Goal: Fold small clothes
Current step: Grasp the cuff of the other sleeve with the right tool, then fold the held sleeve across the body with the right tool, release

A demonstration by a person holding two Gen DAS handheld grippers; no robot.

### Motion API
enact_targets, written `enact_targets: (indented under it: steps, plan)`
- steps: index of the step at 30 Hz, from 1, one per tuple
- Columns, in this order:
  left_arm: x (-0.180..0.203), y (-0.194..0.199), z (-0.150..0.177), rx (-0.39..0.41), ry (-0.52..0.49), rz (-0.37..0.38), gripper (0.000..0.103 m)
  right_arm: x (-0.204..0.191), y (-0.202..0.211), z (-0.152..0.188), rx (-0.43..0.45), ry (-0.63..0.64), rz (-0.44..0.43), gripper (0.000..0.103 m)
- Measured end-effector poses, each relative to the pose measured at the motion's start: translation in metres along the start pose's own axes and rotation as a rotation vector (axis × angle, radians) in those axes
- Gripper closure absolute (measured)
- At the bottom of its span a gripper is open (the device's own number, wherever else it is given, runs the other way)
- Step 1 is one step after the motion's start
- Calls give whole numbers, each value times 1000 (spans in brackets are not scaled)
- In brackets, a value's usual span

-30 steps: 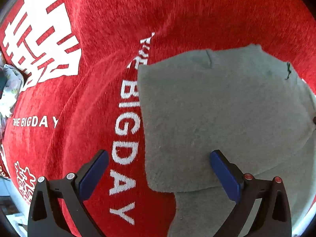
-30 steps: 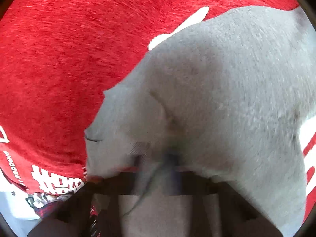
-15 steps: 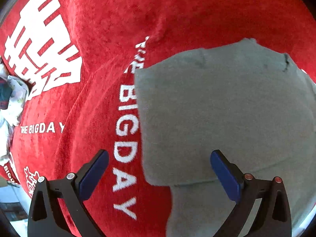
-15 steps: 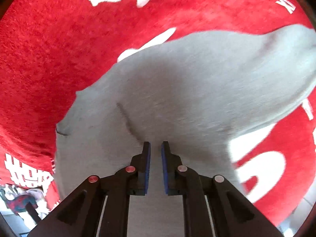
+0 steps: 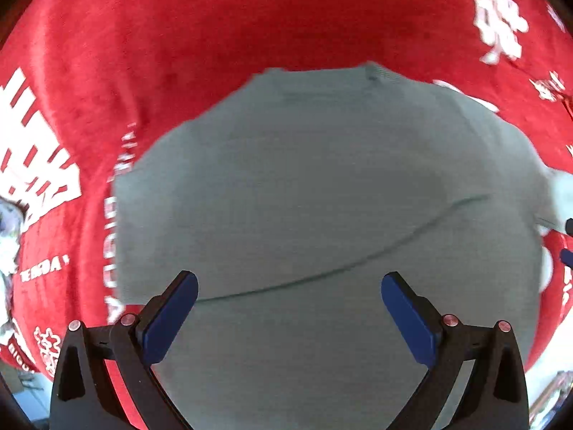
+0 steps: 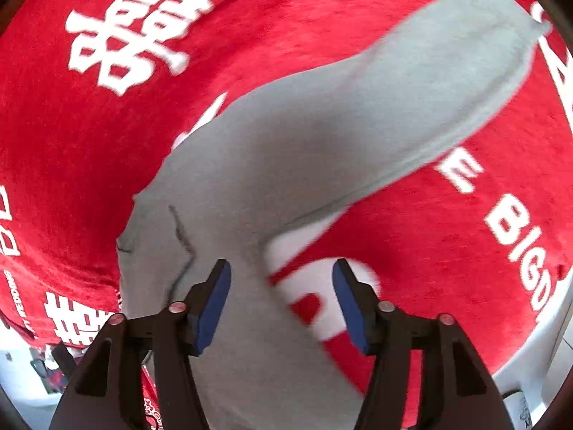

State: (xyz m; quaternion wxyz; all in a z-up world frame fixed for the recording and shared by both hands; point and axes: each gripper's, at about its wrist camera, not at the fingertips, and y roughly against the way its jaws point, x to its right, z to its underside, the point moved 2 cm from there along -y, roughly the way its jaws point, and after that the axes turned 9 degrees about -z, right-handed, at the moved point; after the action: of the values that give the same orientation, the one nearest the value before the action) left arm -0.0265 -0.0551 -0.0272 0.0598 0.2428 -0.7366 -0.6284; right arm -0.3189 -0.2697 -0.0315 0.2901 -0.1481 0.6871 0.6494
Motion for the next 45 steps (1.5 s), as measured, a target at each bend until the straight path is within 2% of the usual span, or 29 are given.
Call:
enact_targets:
  steps: [5,10,14,18,23,30,31,32,35,38,42,45]
  plan:
    - [48,6,-6,-13,-47,29,0,40,23,-19,40,-80,12,39]
    - [91,12,-4,-44,-62,47,0,78,39,-40,105,-179,-31,39]
    - [112,14,-5,-48,-79,50,0,106,41,-55,143,-248,-35,39]
    - [128,17,-10,-53,-82,53,0,128,37,-67,164,-318,-77,39]
    - [138,19,-15,-42,-87,47,0,142,35,-87,213,-400,-197,39]
    - [142,15,-18,-39,-74,39,0,140,38,-111,266,-458,-315,42]
    - [142,14,-18,-39,-69,38,0,139,38,-111,264,-462,-318,65]
    - [140,14,-17,-38,-64,38,0,139,37,-111,255,-466,-321,96]
    - [136,14,-17,-43,-54,39,0,134,37,-109,250,-468,-341,95]
    - [131,15,-16,-43,-60,44,0,114,41,-110,251,-401,-355,95]
    - [116,19,-16,-15,-43,39,0,54,44,-113,209,-202,-372,95]
    - [98,19,-18,-9,-8,37,0,-6,35,-110,166,-31,-374,95]
